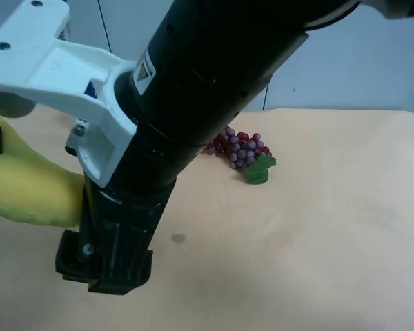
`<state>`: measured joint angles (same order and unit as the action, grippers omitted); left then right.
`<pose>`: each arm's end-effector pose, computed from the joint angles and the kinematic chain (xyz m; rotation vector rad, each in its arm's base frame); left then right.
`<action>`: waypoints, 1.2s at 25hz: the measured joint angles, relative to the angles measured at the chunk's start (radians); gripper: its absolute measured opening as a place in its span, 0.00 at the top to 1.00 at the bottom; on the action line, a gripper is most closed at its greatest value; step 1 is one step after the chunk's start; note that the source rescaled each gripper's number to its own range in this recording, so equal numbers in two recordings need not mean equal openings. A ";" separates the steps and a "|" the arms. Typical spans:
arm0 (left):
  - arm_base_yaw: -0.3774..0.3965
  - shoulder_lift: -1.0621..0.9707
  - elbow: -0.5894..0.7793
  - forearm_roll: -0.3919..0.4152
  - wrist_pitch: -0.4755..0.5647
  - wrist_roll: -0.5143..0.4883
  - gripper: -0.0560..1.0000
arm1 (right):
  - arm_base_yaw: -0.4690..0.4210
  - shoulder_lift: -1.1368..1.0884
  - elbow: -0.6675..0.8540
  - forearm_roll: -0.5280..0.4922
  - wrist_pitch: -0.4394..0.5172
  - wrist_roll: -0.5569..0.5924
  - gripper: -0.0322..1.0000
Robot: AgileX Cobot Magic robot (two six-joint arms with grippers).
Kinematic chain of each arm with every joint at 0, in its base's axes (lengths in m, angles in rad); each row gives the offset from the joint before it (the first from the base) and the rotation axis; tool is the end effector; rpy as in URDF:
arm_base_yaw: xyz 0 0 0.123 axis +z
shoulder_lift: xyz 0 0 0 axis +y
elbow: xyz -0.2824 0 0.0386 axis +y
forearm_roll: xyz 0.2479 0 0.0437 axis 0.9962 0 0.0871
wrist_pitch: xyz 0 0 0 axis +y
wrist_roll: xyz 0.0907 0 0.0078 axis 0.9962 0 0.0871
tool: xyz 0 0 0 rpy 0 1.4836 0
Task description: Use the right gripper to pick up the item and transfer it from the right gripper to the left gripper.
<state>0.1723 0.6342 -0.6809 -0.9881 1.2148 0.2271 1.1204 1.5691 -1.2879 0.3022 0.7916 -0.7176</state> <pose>0.0896 -0.0568 0.3343 -0.0772 2.2672 -1.1122 0.1303 0.3137 0.3056 -1.9299 1.7133 0.5095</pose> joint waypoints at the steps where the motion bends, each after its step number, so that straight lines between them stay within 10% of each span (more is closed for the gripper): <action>1: 0.000 0.000 0.000 0.000 0.000 0.000 0.95 | 0.000 -0.004 0.000 -0.017 0.021 0.007 0.03; 13: 0.000 0.000 0.000 0.000 -0.001 0.000 0.95 | 0.000 -0.233 0.008 -0.189 0.405 0.278 0.00; 30: 0.000 0.000 0.000 0.000 -0.001 0.000 0.95 | 0.002 -1.057 0.648 -0.294 0.357 0.598 0.00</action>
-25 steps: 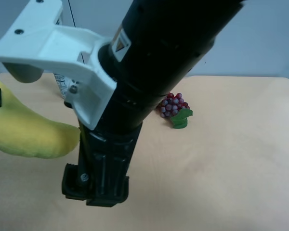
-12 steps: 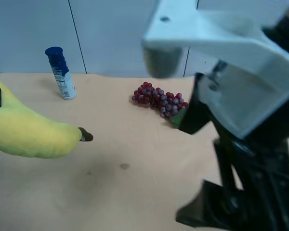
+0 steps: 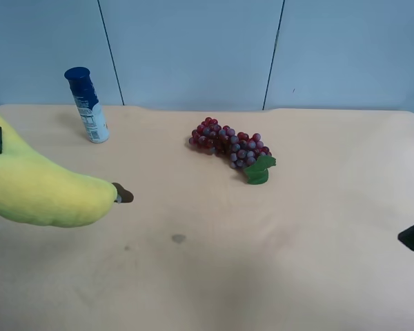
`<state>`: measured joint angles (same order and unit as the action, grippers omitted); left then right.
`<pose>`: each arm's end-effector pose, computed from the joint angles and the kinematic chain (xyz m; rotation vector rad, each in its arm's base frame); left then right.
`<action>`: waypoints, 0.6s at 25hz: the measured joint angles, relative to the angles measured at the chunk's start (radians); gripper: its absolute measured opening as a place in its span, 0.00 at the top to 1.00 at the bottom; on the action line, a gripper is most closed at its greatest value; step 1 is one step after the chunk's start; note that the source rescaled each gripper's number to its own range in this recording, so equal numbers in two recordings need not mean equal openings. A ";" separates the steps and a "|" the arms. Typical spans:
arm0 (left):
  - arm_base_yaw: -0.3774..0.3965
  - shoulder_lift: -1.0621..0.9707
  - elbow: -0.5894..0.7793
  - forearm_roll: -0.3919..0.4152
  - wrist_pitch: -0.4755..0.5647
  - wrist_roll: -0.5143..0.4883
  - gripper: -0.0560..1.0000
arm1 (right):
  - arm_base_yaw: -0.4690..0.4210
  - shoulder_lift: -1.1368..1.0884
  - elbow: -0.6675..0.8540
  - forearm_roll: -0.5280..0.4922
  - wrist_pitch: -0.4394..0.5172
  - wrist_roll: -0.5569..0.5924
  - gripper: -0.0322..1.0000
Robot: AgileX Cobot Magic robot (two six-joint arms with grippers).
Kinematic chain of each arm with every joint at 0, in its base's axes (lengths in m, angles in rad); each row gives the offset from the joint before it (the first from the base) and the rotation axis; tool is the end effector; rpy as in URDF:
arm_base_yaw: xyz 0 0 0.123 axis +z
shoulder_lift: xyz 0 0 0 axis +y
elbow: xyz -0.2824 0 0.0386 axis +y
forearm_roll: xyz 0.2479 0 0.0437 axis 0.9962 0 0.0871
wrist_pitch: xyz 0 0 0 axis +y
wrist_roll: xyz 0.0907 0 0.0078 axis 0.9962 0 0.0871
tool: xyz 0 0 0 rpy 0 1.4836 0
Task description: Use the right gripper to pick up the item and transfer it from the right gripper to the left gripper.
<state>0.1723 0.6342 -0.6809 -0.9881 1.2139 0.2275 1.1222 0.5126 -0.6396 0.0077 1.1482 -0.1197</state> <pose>0.0897 -0.0567 0.3343 -0.0773 2.2664 -1.1115 0.0286 0.0608 0.2966 -1.4862 2.0794 0.4139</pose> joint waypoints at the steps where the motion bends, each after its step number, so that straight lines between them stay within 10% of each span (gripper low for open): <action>1: 0.000 0.000 0.000 0.000 0.000 0.000 0.95 | 0.000 -0.046 0.015 -0.013 -0.012 0.013 0.00; 15: 0.000 0.000 0.000 0.000 0.000 0.000 0.95 | 0.000 -0.395 0.137 -0.065 -0.076 0.089 0.00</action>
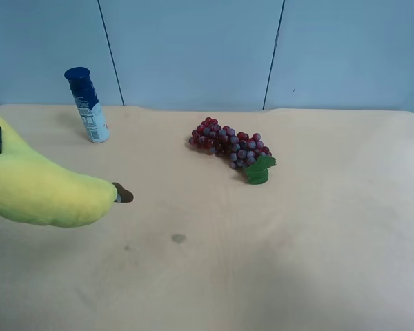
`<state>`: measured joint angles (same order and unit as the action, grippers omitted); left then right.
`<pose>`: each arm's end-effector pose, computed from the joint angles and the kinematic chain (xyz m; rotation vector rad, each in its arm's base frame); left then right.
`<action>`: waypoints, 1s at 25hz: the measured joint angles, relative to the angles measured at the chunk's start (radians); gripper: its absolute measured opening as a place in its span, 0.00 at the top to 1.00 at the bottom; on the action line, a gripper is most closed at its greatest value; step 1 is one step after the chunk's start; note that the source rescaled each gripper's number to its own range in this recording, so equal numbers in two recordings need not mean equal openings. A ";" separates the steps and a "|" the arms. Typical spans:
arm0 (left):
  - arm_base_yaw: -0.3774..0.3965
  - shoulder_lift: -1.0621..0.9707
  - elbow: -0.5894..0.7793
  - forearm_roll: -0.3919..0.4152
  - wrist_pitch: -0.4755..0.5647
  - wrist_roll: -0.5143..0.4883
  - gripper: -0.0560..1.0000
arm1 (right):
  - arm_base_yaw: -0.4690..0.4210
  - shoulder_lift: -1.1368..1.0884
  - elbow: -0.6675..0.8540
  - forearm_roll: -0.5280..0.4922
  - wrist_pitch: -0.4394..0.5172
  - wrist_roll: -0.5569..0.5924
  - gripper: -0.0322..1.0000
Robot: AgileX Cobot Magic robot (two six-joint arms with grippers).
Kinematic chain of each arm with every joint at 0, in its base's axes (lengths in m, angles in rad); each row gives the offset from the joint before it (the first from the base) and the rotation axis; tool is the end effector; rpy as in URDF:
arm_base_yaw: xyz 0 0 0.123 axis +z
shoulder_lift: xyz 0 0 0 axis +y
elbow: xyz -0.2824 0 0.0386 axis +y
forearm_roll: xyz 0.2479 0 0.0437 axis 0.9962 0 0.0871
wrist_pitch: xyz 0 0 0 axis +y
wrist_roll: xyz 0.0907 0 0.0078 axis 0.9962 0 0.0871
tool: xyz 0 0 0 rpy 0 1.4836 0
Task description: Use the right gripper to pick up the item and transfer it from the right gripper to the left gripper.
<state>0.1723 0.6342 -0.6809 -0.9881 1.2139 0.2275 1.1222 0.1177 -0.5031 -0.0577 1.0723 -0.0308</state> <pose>0.0897 -0.0567 0.3343 -0.0773 2.2664 -1.1115 0.0095 0.0092 0.2768 -1.2121 1.8626 0.5467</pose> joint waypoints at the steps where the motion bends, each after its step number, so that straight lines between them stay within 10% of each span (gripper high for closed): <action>1: 0.000 0.000 0.000 0.000 0.000 0.000 0.95 | 0.000 0.000 0.000 0.001 0.000 0.000 0.00; 11: 0.000 0.000 0.000 0.000 0.000 0.000 0.95 | -0.029 -0.001 0.000 0.000 0.000 0.001 0.00; 25: 0.000 0.000 0.000 0.000 0.000 0.000 0.95 | -0.771 -0.121 0.000 -0.001 -0.001 0.001 0.00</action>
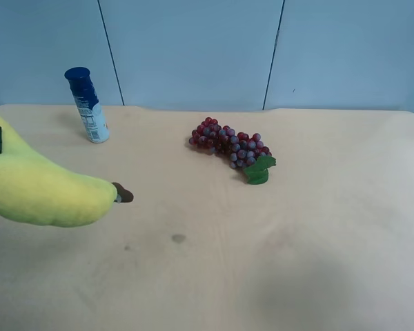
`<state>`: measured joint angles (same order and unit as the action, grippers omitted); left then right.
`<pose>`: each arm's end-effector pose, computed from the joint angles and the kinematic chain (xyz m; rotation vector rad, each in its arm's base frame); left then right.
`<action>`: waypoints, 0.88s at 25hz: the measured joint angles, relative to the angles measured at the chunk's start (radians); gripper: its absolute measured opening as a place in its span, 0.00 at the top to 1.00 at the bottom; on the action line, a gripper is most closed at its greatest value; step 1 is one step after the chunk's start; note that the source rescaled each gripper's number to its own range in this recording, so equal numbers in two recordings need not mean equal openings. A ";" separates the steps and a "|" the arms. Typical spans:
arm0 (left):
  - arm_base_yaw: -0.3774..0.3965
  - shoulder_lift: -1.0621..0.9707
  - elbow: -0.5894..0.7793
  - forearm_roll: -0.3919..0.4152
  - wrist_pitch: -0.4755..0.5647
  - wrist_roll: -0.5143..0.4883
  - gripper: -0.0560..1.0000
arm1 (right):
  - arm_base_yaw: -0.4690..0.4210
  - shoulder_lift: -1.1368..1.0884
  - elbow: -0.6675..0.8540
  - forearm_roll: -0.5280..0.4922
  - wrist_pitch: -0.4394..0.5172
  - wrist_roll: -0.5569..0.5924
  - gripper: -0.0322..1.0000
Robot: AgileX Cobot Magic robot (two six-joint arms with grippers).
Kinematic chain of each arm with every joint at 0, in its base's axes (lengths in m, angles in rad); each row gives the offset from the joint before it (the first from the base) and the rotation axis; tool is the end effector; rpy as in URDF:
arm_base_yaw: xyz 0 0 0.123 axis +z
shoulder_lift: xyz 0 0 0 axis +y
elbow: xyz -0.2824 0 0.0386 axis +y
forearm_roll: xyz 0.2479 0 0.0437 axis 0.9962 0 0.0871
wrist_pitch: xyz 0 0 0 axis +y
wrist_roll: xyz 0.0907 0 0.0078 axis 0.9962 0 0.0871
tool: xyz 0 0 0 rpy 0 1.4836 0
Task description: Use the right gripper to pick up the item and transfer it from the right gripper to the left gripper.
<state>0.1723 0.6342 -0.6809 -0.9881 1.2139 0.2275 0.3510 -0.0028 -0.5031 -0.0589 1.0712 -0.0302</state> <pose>0.0897 -0.0567 0.3343 -0.0773 2.2664 -1.1115 -0.0042 -0.0065 0.2773 -0.3851 2.0135 0.1294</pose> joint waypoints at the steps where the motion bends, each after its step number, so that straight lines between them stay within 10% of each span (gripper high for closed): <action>1: 0.000 0.000 0.000 0.000 0.000 0.000 0.95 | -0.041 0.000 0.000 0.000 0.000 0.000 0.00; 22: 0.000 0.000 0.000 0.000 0.000 0.001 0.95 | -0.165 0.000 0.000 0.001 0.000 0.000 0.00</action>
<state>0.1723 0.6342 -0.6809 -0.9881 1.2139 0.2283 0.1859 -0.0028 -0.5031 -0.0580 1.0712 -0.0302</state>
